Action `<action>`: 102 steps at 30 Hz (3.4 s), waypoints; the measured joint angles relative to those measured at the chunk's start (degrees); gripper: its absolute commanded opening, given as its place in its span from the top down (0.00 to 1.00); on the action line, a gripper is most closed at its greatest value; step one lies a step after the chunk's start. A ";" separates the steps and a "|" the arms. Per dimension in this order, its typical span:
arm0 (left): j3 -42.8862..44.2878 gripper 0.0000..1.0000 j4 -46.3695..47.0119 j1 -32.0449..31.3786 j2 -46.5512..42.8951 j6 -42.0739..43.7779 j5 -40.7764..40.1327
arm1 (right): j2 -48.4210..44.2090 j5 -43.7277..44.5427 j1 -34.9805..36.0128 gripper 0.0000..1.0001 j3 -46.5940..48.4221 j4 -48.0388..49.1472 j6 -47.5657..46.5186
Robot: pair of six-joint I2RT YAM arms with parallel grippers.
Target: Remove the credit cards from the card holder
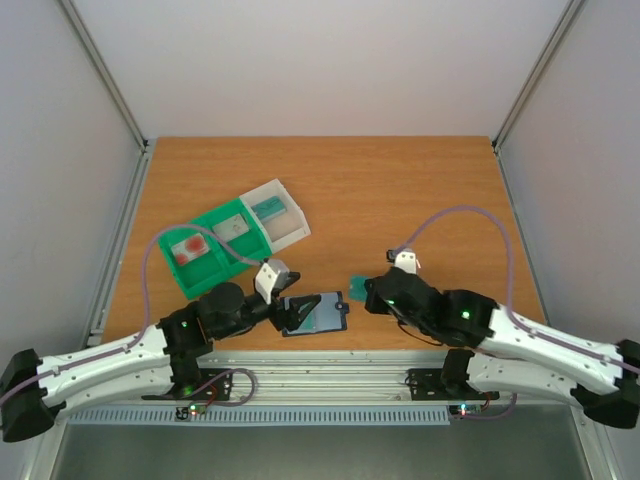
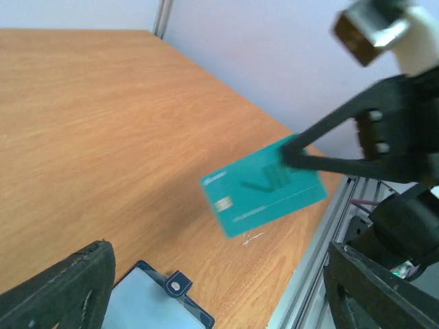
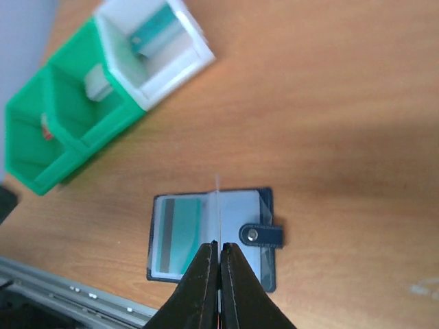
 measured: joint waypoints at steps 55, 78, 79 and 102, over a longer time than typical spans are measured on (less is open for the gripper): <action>-3.04 0.99 54.10 12.66 23.34 -51.28 39.52 | -31.36 -14.34 0.04 0.85 -12.79 22.67 -9.38; 5.33 1.00 4.94 14.38 2.47 -27.67 11.54 | -23.98 -7.15 -0.09 0.02 -7.63 4.66 -11.17; 6.69 1.00 2.40 15.04 2.38 -26.49 9.42 | -22.84 -7.06 -0.09 0.02 -7.21 3.89 -11.50; 30.67 1.00 -21.51 36.17 33.35 -28.15 -4.28 | -9.35 -7.32 -0.09 0.02 -1.25 -3.21 -15.28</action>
